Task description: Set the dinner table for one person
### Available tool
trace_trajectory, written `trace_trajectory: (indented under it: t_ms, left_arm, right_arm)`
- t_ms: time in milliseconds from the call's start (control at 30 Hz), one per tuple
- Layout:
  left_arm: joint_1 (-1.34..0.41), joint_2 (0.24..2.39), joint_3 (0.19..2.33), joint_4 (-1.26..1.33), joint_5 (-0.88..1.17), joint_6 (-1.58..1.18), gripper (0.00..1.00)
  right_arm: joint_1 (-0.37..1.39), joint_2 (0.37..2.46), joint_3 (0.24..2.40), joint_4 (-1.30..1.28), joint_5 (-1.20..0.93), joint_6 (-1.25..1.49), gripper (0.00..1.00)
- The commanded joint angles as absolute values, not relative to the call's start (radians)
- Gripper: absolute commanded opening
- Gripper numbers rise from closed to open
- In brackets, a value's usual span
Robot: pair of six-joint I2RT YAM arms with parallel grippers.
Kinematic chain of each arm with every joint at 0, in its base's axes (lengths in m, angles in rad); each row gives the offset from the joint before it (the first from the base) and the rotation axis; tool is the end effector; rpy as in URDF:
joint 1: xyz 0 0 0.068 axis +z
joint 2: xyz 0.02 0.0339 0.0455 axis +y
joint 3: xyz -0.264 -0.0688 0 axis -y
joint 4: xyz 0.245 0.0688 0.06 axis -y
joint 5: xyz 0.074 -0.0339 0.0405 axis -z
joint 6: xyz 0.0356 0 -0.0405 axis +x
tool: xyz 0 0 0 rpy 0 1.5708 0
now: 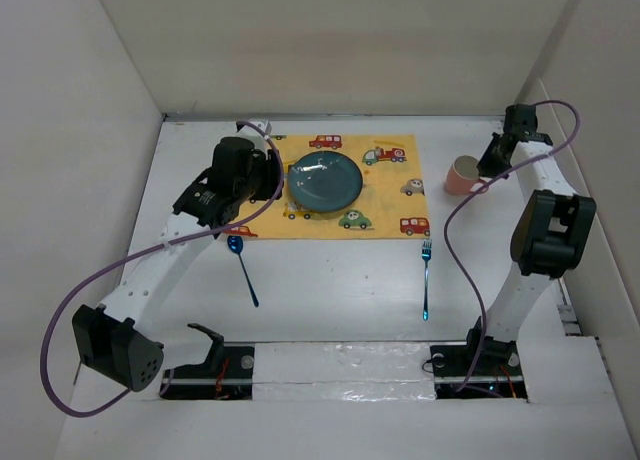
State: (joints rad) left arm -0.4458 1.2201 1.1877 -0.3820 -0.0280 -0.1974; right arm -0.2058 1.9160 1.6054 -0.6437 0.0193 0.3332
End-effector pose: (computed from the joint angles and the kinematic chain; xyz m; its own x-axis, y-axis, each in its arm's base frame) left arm 0.2498 -0.1183 0.3693 -0.4362 -0.0088 -0.8998 0.3287 0.9293 -0.1685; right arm 0.4152 -0.0874 0.2548 -0.6844 0.4769 -0.5515 0.4646 0.8682 0.1742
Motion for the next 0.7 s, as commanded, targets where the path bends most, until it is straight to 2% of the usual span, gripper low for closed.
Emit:
trace_trajectory:
  t_ms: [0, 100, 200, 333, 667]
  left_arm:
    - [-0.445, 1.190, 1.210, -0.351, -0.029, -0.201, 0.43]
    - [-0.445, 1.201, 1.224, -0.350, -0.022, -0.201, 0.43]
    - [-0.445, 1.219, 1.244, -0.354, -0.015, -0.201, 0.42]
    - [-0.445, 1.238, 1.272, -0.357, -0.009, -0.195, 0.42]
    - [-0.445, 1.284, 1.322, -0.330, 0.057, -0.244, 0.42]
  right_arm:
    - [-0.187, 1.821, 1.686, -0.614, 0.025, 0.351, 0.00]
    - [-0.131, 1.793, 1.748, -0.589, 0.014, 0.364, 0.00]
    - [-0.080, 1.864, 1.922, -0.693, 0.021, 0.354, 0.00]
    - [0.012, 1.971, 2.072, -0.761, 0.029, 0.357, 0.00]
    - [0.087, 2.316, 2.519, -0.867, 0.035, 0.425, 0.00]
